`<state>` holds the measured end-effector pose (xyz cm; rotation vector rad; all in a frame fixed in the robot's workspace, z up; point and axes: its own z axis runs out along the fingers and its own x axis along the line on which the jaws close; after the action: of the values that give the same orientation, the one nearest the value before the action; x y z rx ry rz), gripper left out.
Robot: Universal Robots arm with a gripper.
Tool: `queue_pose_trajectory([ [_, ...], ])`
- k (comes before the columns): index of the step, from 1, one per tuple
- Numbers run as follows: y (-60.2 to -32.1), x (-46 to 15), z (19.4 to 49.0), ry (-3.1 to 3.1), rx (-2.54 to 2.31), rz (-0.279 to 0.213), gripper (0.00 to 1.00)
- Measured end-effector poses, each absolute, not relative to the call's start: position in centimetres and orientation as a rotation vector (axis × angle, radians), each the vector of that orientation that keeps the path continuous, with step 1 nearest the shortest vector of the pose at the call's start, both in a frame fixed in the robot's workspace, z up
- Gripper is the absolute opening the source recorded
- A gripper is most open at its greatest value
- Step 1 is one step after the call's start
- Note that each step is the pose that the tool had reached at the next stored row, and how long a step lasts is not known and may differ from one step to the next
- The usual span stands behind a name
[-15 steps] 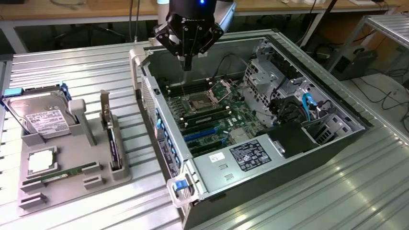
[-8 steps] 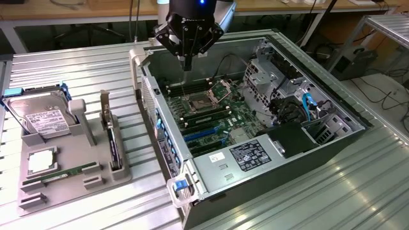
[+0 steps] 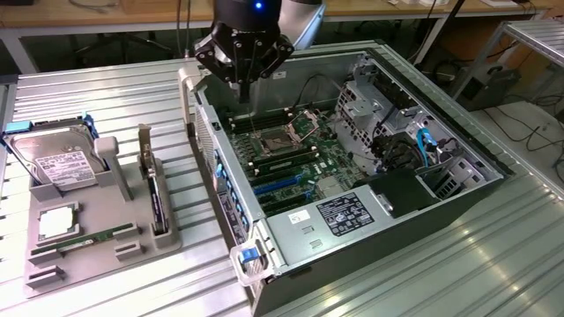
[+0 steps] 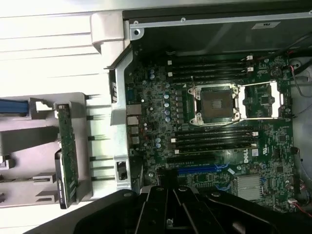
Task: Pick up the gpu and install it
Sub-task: 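Reach for the gpu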
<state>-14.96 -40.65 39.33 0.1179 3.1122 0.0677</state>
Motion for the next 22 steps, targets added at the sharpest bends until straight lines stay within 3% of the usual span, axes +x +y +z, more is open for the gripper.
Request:
queue_pose_trajectory([
  [22,-42.6,-25.8,38.6,3.112,0.118,0.060,0.11],
])
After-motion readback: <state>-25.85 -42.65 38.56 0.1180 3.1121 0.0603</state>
